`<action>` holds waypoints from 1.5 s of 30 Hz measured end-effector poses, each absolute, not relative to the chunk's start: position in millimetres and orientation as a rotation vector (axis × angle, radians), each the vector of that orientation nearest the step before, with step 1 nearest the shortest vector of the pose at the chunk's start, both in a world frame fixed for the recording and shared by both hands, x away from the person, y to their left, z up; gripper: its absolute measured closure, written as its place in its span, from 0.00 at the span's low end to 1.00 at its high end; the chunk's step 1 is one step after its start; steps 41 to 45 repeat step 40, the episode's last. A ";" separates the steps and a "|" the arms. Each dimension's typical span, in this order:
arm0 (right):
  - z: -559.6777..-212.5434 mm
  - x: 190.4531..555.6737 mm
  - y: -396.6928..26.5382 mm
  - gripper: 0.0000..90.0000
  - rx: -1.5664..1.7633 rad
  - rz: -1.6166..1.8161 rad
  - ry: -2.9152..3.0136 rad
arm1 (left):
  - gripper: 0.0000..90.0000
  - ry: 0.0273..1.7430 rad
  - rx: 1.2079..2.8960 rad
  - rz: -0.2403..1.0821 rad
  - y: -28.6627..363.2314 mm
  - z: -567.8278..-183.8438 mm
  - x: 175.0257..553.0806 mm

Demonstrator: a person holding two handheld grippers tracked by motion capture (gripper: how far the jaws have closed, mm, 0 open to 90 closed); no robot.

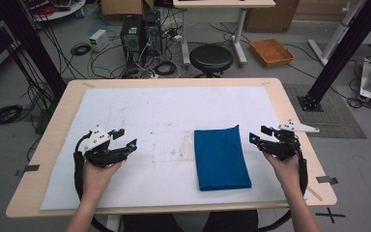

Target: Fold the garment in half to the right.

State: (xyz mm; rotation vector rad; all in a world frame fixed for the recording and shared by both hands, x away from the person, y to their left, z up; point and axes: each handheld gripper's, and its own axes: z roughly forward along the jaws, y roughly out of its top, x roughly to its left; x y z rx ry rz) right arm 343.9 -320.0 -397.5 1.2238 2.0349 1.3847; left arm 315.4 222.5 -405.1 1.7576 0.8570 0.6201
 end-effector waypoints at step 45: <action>-401.2 345.8 -323.2 0.37 1.235 1.367 2.044 | 0.42 0.856 1.766 0.613 220.7 -405.6 315.5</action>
